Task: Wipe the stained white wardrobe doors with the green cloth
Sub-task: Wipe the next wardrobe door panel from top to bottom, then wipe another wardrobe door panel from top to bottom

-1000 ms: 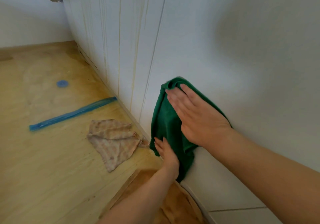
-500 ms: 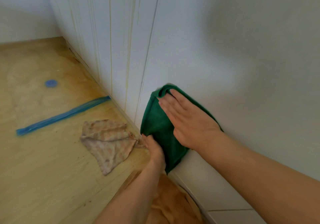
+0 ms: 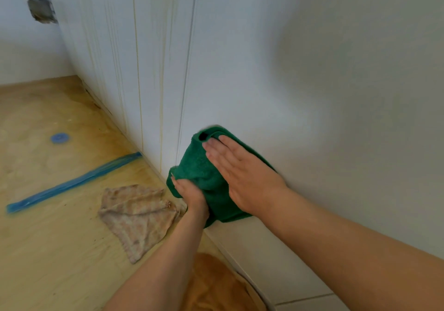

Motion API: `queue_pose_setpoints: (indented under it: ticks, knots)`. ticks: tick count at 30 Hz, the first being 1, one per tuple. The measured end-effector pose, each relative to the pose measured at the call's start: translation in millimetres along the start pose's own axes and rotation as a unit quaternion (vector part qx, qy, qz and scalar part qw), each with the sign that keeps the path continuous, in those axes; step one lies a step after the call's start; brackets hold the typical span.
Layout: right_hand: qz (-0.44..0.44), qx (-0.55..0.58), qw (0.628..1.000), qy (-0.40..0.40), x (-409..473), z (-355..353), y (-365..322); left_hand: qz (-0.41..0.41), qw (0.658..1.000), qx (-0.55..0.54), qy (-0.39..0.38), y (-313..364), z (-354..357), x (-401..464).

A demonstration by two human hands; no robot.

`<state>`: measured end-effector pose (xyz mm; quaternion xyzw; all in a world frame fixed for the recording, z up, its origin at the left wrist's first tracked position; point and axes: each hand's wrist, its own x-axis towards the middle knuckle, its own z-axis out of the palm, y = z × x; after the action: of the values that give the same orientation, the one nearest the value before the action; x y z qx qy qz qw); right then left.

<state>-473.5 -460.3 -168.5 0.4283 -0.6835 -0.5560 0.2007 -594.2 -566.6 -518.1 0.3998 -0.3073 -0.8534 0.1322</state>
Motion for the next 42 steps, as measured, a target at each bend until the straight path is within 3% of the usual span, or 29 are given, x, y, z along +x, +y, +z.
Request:
queue_pose_setpoints:
  ticks: [3, 6, 9, 11, 15, 19, 23, 27, 32, 35, 38, 42]
  knots:
    - [0.024, 0.006, 1.0, 0.008, -5.3, -7.6, 30.9, 0.025, 0.999, 0.022, -0.029, 43.7, 23.2, -37.4]
    - [0.063, 0.003, 0.998, 0.018, -18.1, -19.3, 69.7, 0.117, 0.986, 0.108, -0.041, 100.1, 57.2, -107.9]
    - [0.103, 0.013, 0.994, 0.017, -34.6, -31.6, 106.8, 0.247, 0.945, 0.212, -0.012, 147.5, 88.0, -182.1]
    - [0.127, 0.012, 0.992, 0.018, -46.7, -38.3, 131.5, 0.279, 0.931, 0.234, 0.012, 172.7, 106.8, -212.7]
    - [0.187, 0.008, 0.981, 0.048, -85.4, -55.2, 185.5, 0.327, 0.919, 0.218, -0.013, 224.2, 144.2, -276.8]
    - [0.246, 0.031, 0.966, 0.072, -114.8, -65.4, 224.6, 0.396, 0.86, 0.319, -0.033, 272.8, 182.7, -316.3]
    - [0.253, 0.032, 0.964, 0.078, -117.6, -76.6, 239.2, 0.417, 0.832, 0.358, -0.072, 292.2, 177.3, -326.2]
    - [0.264, 0.043, 0.955, 0.128, -100.8, -92.0, 245.8, 0.388, 0.872, 0.289, -0.076, 312.7, 162.3, -348.4]
    - [0.308, 0.127, 0.936, 0.113, -71.4, -116.7, 256.5, 0.434, 0.833, 0.315, -0.132, 345.4, 145.9, -335.1]
    - [0.289, 0.193, 0.935, 0.072, -52.3, -127.6, 267.7, 0.478, 0.804, 0.335, -0.115, 373.6, 144.8, -327.3]
    - [0.284, 0.269, 0.92, 0.025, -44.6, -149.6, 307.8, 0.502, 0.801, 0.318, -0.065, 419.4, 157.4, -340.5]
    - [0.262, 0.4, 0.878, -0.026, -50.3, -194.0, 417.1, 0.504, 0.797, 0.331, -0.037, 510.1, 196.4, -402.9]
